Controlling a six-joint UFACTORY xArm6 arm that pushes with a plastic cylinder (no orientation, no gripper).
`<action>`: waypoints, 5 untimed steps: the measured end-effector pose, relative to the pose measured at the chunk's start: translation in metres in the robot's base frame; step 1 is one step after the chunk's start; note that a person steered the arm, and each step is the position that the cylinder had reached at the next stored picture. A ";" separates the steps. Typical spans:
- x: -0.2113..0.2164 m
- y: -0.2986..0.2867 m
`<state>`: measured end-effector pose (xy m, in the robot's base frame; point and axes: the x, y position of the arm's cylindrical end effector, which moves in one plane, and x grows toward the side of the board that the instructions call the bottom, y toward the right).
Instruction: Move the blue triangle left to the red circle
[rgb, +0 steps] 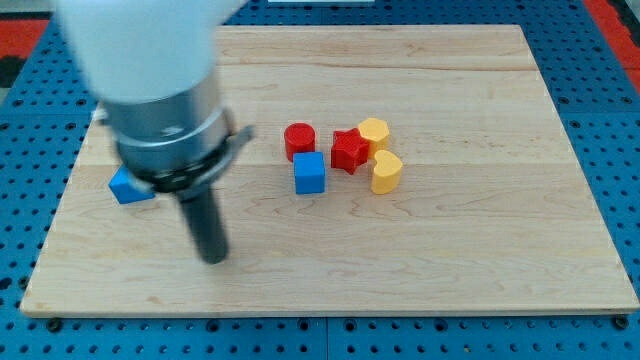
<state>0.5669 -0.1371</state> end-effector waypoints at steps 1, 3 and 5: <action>-0.010 -0.079; -0.095 -0.119; -0.087 -0.045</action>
<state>0.4796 -0.1816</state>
